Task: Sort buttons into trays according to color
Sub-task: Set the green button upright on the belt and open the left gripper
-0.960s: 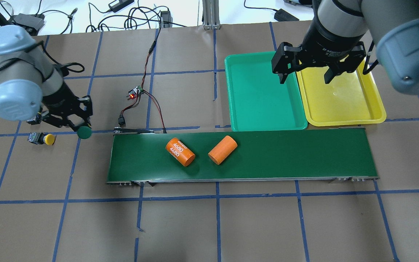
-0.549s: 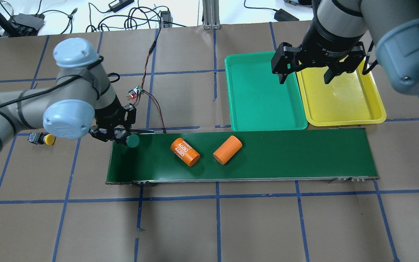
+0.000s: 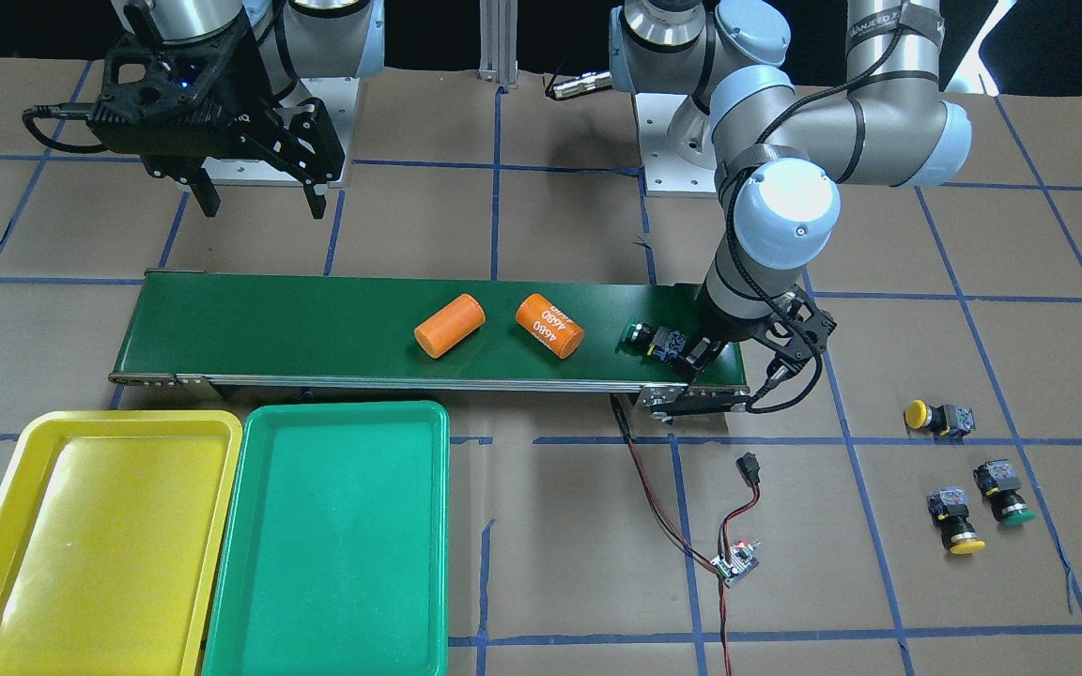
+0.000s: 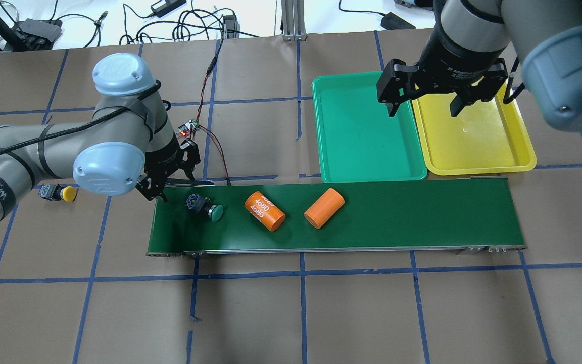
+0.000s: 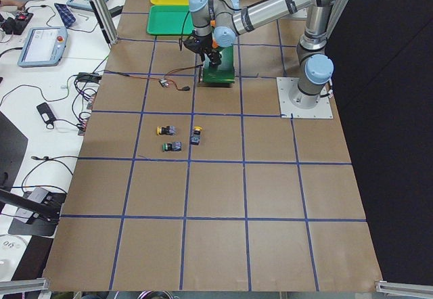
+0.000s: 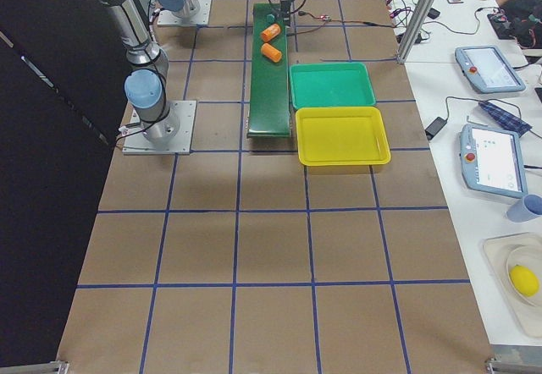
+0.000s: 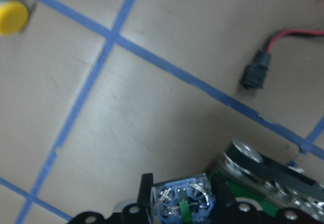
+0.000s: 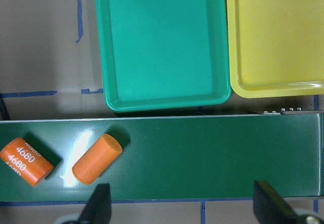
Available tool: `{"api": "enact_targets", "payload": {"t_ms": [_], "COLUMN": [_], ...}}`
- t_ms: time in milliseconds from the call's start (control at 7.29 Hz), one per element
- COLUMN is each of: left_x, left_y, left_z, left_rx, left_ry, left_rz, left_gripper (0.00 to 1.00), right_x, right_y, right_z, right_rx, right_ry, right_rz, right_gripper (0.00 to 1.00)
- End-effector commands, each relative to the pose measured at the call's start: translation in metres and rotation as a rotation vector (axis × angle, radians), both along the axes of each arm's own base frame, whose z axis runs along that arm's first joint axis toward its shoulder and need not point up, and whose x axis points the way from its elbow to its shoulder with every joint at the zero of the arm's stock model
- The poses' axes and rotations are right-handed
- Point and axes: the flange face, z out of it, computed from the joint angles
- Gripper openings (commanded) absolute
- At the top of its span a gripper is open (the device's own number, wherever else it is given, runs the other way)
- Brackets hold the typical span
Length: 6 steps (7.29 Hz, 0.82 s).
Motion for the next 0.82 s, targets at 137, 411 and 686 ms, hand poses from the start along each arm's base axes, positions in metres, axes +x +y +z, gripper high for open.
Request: {"api": "enact_targets", "payload": {"t_ms": [137,411,686], "left_x": [0.172,0.29,0.35], "left_y": [-0.025,-0.034,-0.041], "left_z": [0.018,0.005,-0.032], "left_rx": [0.032,0.047,0.022], "left_ry": [0.012,0.054,0.055], "left_rz": [-0.244,-0.399,-0.458], "left_gripper": [1.0,1.0,1.0], "right_x": [-0.001,-0.002,-0.002], "right_y": [0.0,-0.001,-0.001], "right_z": [0.0,-0.001,0.0], "right_rx": [0.002,0.004,0.002], "right_ry": [0.001,0.002,0.001], "right_rz": [-0.002,-0.003,-0.003], "right_gripper": [1.0,1.0,1.0]}}
